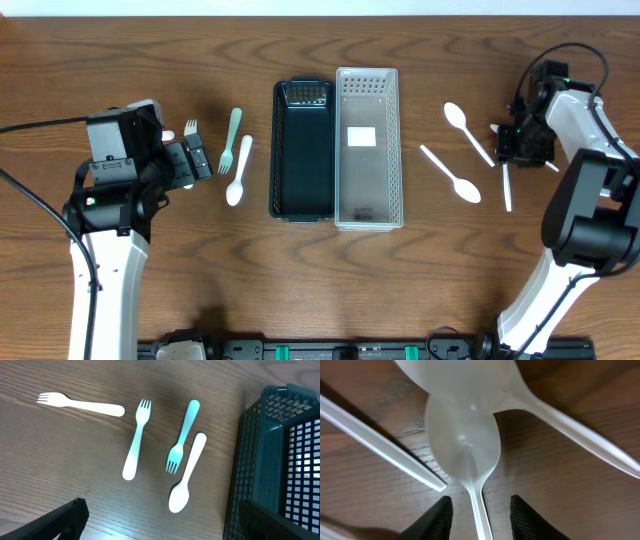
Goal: Pack container
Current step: 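Lift the white spoon and drop it into the white basket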
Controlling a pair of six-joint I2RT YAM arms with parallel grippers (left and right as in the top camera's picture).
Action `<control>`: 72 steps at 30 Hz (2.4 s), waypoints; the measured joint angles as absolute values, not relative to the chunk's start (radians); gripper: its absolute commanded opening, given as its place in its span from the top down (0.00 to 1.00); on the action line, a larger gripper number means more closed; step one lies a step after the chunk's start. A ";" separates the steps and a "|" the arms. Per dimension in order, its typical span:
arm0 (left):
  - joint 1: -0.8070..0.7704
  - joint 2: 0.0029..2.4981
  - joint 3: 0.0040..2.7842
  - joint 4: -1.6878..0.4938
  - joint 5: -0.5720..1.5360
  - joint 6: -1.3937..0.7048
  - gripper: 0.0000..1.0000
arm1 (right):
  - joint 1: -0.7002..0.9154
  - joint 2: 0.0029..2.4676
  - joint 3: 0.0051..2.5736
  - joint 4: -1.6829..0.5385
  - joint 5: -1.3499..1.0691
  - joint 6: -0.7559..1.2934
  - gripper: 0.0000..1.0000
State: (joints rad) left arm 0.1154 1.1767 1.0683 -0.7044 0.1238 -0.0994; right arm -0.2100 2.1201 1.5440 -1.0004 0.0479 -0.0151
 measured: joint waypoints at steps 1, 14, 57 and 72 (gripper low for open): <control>0.115 1.177 1.068 -0.704 0.124 -0.099 0.02 | -0.210 2.131 1.544 -1.000 0.047 -0.010 0.65; 0.115 1.177 1.068 -0.705 0.124 -0.099 0.02 | -0.210 2.169 1.559 -0.997 0.026 0.010 0.99; 0.115 1.177 1.068 -0.706 0.124 -0.099 0.02 | 0.401 1.908 1.551 -0.845 -0.175 0.383 0.98; 0.115 1.177 1.068 -0.706 0.124 -0.099 0.02 | 0.401 1.893 1.559 -0.801 -0.183 0.273 0.56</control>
